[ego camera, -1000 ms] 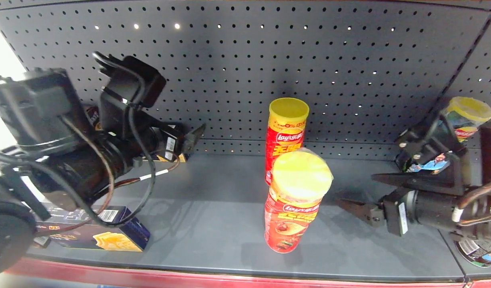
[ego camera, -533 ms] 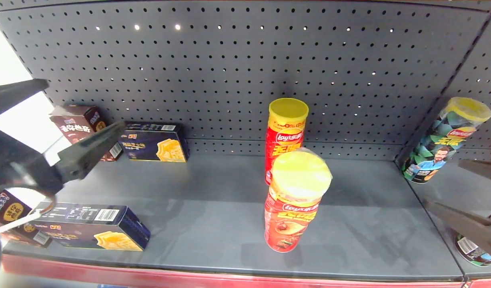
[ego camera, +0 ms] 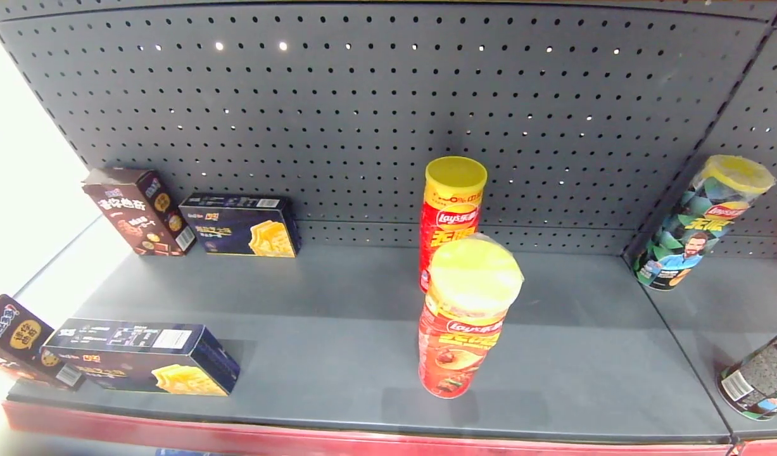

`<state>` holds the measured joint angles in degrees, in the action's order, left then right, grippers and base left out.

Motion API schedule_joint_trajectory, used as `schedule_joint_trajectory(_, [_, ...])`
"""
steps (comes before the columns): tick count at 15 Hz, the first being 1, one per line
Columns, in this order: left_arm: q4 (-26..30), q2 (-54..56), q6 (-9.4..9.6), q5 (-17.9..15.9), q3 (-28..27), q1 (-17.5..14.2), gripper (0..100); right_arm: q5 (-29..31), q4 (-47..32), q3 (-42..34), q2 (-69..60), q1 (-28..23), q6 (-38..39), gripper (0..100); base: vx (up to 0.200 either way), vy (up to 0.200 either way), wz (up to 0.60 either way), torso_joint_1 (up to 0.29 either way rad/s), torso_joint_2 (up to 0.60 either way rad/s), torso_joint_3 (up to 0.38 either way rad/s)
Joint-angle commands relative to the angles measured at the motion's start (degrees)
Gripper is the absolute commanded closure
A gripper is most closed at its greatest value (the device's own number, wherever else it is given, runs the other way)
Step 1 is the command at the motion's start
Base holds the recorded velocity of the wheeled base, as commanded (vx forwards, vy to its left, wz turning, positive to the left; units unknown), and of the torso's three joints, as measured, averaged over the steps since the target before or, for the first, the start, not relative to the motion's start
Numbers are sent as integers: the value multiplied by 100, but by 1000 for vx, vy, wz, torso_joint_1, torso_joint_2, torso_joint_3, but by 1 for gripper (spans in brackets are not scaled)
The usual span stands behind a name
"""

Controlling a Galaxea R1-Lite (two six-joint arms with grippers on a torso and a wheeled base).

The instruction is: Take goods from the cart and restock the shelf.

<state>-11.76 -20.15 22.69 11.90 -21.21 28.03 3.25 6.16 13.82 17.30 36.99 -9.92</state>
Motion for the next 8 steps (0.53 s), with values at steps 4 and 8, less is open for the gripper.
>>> schedule_joint_trajectory(4, [2178, 2015, -10, -12, 926, -175, 0, 52, -1029, -890, -1413, -429, 280, 0, 0, 0, 0, 0, 0, 0])
schedule_joint_trajectory(8, [1932, 2015, -45, 23, 1567, -561, 0, 96, -1002, -1066, -710, -1783, 465, 0, 0, 0, 0, 0, 0, 0])
